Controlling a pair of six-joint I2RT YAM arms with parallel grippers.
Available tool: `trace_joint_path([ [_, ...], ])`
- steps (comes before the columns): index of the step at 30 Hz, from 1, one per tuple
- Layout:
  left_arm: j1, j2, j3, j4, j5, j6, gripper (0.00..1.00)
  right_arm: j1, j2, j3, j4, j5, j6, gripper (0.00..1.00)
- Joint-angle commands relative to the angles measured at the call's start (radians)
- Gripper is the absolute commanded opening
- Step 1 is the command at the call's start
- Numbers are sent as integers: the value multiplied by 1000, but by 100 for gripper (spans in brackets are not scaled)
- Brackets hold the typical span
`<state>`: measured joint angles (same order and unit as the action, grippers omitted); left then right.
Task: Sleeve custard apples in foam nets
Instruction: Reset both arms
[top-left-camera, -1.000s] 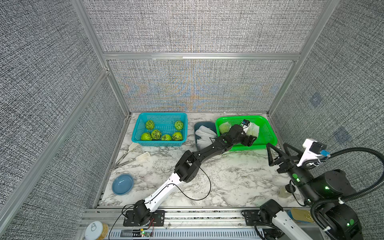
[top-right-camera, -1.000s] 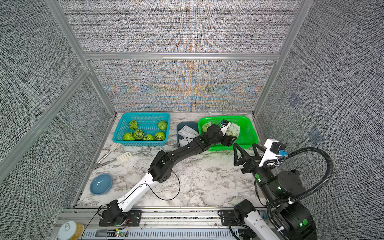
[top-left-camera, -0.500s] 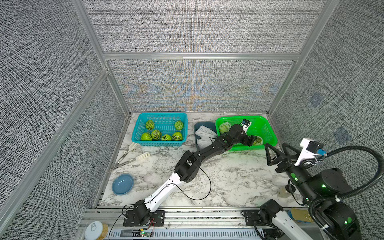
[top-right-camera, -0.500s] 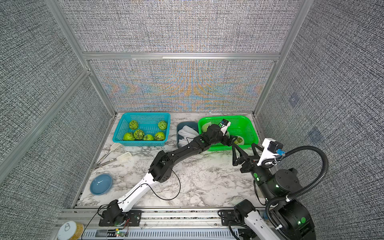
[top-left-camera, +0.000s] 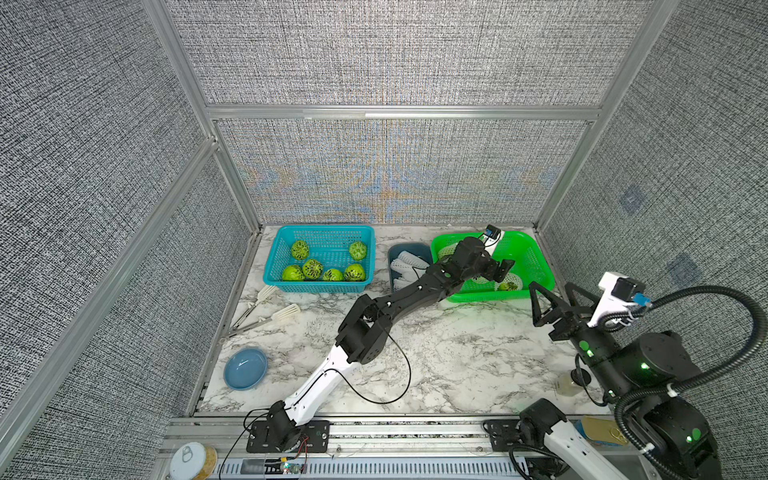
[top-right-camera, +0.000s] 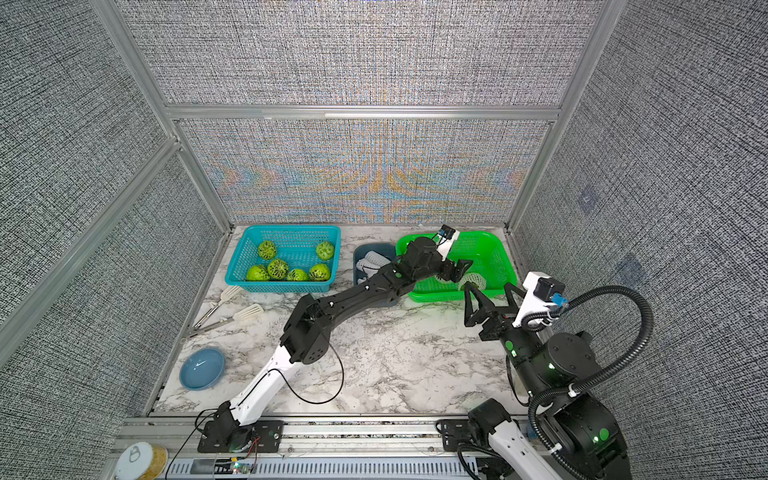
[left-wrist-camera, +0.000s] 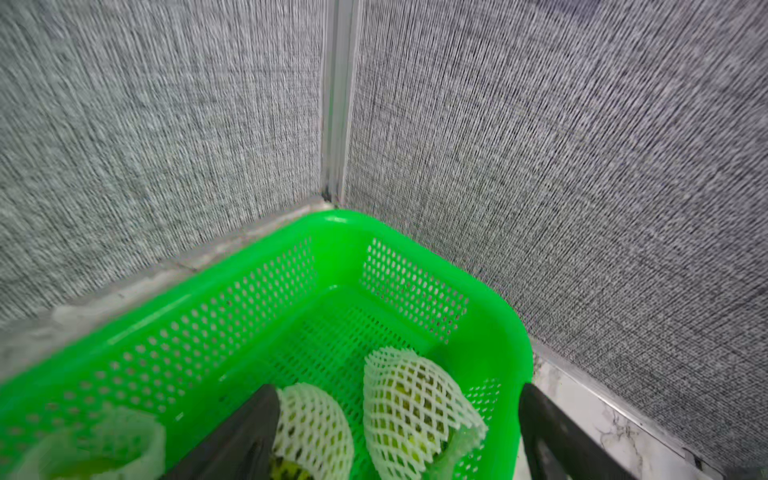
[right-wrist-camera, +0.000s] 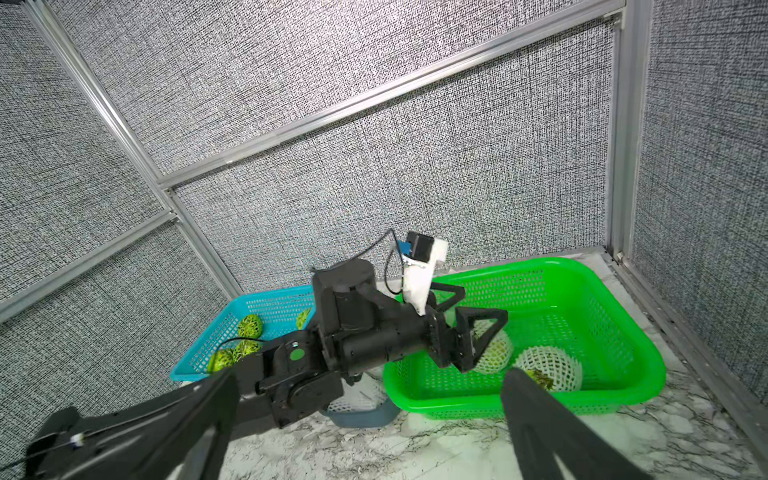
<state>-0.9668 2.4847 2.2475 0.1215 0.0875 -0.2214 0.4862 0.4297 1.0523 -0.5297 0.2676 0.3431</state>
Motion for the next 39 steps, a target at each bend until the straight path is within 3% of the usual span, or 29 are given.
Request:
trace_joint_path([
  [1,5,-137,-134,143,-103,88,93,2,25,21,1,36,-6,99],
  [10,58,-635,-585,186,-305,260,99,2,139,79,23,3,-75,99],
  [16,149,-1016,-890,118,-388,293,99,2,181,45,117,-73,-234,99],
  [23,304,-1393,-1199,28,-528,258,99,1,227,-18,221,-52,-274,99],
  [26,407,-1505,-1332,3,-535,234,99,-4,223,-118,255,-31,-275,99],
  [31,726,-1593,-1601,40,-418,96,99,-57,155,-447,389,151,-244,99],
  [33,805,-1593,-1680,77,-446,32,99,-93,111,-582,490,202,-233,99],
  [36,830,-1578,-1837,296,-480,81,99,-129,45,-812,738,261,-233,99],
  [39,840,-1516,-1921,494,-428,126,99,-167,58,-992,1038,314,-249,98],
])
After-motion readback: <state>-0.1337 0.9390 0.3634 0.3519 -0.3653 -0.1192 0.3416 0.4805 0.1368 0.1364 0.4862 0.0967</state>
